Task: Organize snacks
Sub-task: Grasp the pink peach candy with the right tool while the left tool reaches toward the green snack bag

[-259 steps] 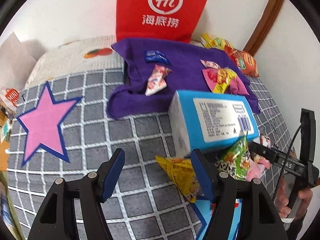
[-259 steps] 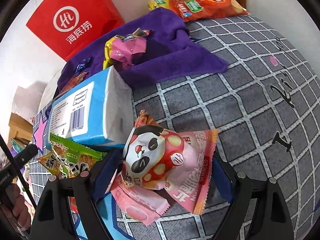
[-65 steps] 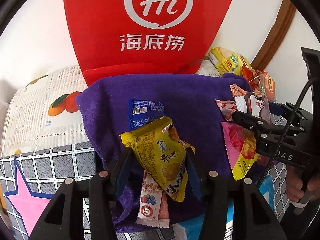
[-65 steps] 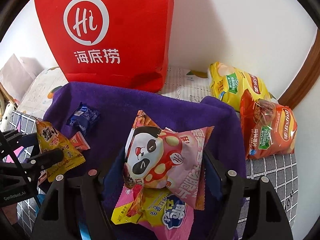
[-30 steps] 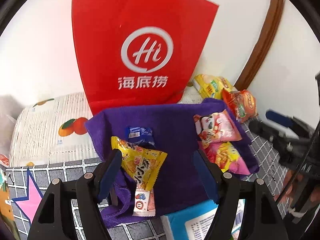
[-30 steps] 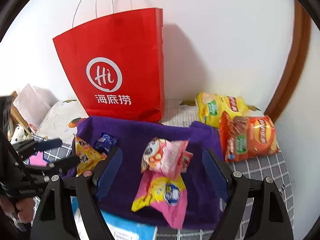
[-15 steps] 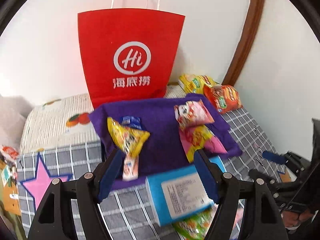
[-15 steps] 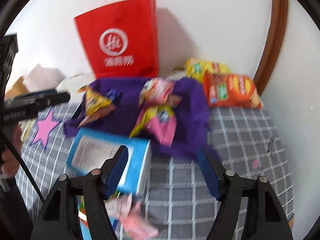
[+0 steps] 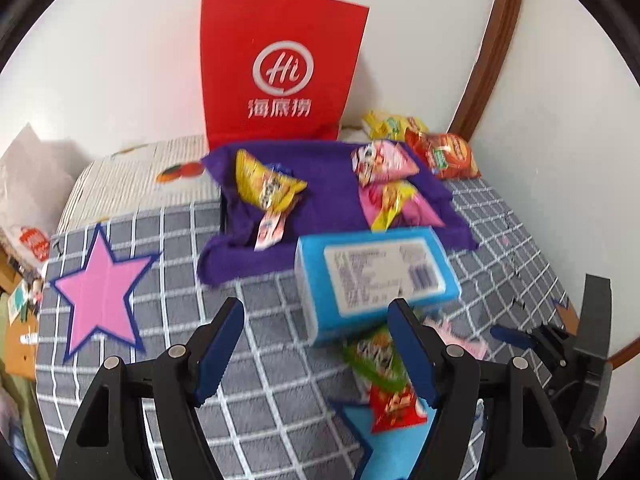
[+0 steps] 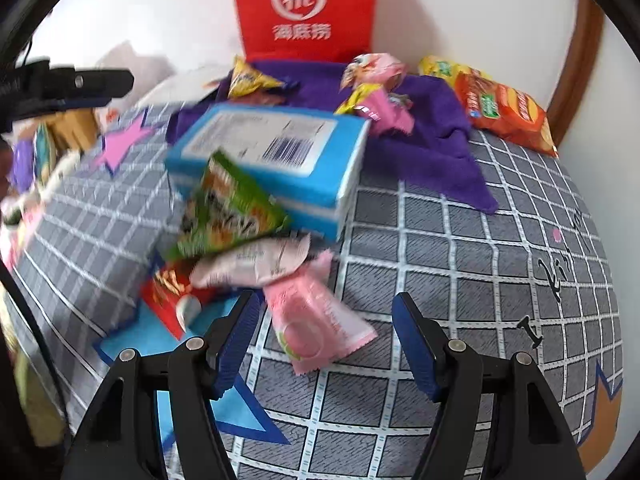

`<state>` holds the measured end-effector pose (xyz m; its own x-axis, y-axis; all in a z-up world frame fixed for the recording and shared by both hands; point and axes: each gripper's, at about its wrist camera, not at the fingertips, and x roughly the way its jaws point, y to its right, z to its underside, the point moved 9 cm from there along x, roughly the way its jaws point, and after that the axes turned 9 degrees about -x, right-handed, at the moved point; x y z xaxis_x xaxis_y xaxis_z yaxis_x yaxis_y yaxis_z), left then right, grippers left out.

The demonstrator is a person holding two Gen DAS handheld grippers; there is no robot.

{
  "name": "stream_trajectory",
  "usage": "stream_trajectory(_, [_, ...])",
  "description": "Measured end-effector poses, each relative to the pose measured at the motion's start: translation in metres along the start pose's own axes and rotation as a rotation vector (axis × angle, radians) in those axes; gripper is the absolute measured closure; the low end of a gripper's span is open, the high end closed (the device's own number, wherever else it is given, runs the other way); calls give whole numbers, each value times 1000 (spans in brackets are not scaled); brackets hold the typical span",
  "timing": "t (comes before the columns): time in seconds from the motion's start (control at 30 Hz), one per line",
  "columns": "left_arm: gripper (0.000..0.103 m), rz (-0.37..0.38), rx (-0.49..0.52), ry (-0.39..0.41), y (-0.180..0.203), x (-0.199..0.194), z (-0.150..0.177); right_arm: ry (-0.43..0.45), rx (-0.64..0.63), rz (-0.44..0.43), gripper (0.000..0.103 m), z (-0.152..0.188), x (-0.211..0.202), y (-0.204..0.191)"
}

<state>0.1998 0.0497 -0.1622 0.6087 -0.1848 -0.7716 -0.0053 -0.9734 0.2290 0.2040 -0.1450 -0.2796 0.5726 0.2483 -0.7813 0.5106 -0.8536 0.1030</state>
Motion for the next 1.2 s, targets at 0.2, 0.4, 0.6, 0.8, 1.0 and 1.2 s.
stream_trajectory(0.2, [31,-17,-3,15,-7,-14,10,-2,-102,22,34,1,14,-15])
stream_trajectory(0.4, [31,-27,-7,5,-13,-15,21,-36,-120,13,36,4,33,-15])
stream_trajectory(0.6, [31,-1,-3,-29,-3,-2,35,-22,-62,4,59,9,28,-5])
stream_trajectory(0.8, [31,22,22,-83,17,21,51,1,49,43,60,29,8,21])
stream_trajectory(1.0, [31,38,60,-125,41,46,57,22,155,58,60,45,-5,45])
stream_trajectory(1.2, [31,41,88,-159,56,73,59,0,187,54,59,55,5,58])
